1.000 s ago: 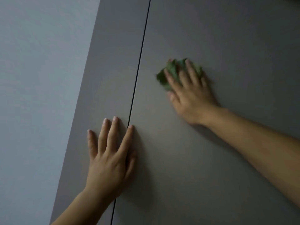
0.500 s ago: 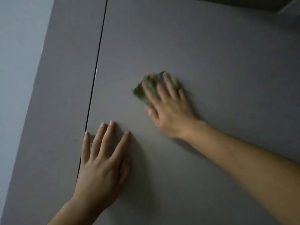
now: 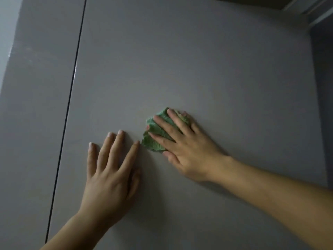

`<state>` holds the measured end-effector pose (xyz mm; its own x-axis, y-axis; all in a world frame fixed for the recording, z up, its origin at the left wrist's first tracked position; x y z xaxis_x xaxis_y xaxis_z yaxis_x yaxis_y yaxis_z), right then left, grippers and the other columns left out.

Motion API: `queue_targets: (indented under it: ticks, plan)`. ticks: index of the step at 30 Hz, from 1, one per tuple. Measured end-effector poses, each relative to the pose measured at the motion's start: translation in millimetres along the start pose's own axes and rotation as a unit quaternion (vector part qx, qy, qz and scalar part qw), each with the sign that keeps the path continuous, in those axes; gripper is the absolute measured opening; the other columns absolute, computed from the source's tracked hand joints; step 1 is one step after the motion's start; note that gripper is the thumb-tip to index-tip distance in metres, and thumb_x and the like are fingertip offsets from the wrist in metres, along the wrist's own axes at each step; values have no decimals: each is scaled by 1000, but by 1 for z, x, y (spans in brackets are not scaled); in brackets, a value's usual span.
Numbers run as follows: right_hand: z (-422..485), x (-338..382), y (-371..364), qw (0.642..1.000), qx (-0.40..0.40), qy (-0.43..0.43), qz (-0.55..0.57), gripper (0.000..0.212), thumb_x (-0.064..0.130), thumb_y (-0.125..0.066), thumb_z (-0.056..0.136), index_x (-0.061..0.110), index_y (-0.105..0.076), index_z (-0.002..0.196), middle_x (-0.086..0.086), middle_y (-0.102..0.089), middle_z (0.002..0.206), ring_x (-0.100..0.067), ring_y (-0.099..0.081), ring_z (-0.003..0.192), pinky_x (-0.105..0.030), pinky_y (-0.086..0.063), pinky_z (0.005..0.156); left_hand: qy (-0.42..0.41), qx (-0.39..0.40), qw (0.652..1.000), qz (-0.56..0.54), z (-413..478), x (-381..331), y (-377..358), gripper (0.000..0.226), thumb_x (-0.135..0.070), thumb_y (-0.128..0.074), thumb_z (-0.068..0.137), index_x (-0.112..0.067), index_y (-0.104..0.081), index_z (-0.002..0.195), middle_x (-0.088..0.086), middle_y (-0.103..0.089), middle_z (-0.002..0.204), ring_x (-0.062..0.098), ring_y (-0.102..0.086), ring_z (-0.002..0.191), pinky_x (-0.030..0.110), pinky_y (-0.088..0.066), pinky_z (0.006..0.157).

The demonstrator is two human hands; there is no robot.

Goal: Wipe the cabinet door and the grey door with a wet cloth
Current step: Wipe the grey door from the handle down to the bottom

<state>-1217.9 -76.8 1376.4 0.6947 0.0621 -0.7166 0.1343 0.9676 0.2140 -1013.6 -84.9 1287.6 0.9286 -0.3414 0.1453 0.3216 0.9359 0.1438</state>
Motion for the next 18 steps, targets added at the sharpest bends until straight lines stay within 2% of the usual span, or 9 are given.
queue_targets:
  ticks: [3,5,7,8,9,11,13,15,18]
  plan:
    - [1,-39,5,1000,-4,-20,-18,62,44,-32,98,27,-32,158,-7,-23,167,-37,-18,154,-55,-21,122,6,-2,1000,8,0,-4,0,61,-41,-42,97,-13,-50,151,23,-30,163,43,-22,153,68,-13,121]
    - [12,-85,11,991,-11,-132,-10,66,47,-24,97,26,-25,160,-8,-21,168,-36,-16,155,-54,-18,122,0,-4,1000,10,2,-12,0,60,-40,-42,97,-12,-51,149,24,-32,162,45,-24,152,68,-14,121]
    - [12,-118,13,968,-3,-247,37,68,49,-16,98,28,-13,162,-9,-12,170,-34,-3,157,-53,-7,123,-19,0,1000,8,7,-24,-2,59,-40,-43,97,-13,-52,149,24,-33,162,44,-25,152,68,-16,121]
    - [7,-118,12,962,-7,-268,44,68,49,-17,98,26,-12,162,-11,-12,169,-35,-1,156,-54,-5,123,-30,2,1000,4,9,-32,-4,59,-40,-43,97,-14,-52,148,23,-33,162,44,-26,152,68,-17,120]
    - [-1,-109,9,966,-21,-256,36,68,49,-19,99,23,-15,162,-14,-15,168,-38,-3,156,-56,-7,123,-41,4,999,0,11,-40,-5,59,-40,-43,97,-14,-53,148,23,-33,162,43,-26,152,67,-18,120]
    - [-25,-79,1,986,-38,-161,11,68,48,-27,99,20,-21,161,-13,-18,168,-39,-9,156,-56,-15,121,-59,7,998,-12,14,-55,-8,59,-40,-43,97,-14,-53,148,22,-33,162,43,-25,153,67,-20,120]
    - [-48,-71,-4,998,9,-65,-9,67,47,-31,99,25,-20,161,-6,-13,170,-34,-7,157,-51,-15,122,-68,11,997,-17,16,-67,-12,58,-41,-42,97,-14,-52,149,22,-31,163,42,-24,153,66,-21,120]
    - [-47,-100,3,998,16,-53,-26,66,48,-27,99,26,-22,161,-6,-15,169,-33,-9,156,-51,-15,122,-67,13,998,-15,15,-76,-16,59,-41,-42,98,-14,-52,149,22,-30,163,42,-24,153,65,-21,121]
    - [-26,-162,13,966,15,-258,32,75,55,-9,94,26,-12,162,-11,-10,170,-34,-1,157,-52,-3,124,-50,14,999,-13,14,-86,-21,60,-41,-42,97,-14,-50,150,24,-28,164,43,-22,154,65,-19,121]
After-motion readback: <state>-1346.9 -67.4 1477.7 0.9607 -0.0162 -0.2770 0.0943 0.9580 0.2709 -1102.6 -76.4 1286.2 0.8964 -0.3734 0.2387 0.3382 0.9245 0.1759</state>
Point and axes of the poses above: each hand's wrist, its own z-axis towards the middle knuckle, its own y-axis out of the back of the hand, x = y × z, the point moved 3 cm from there along z, towards the middle knuckle
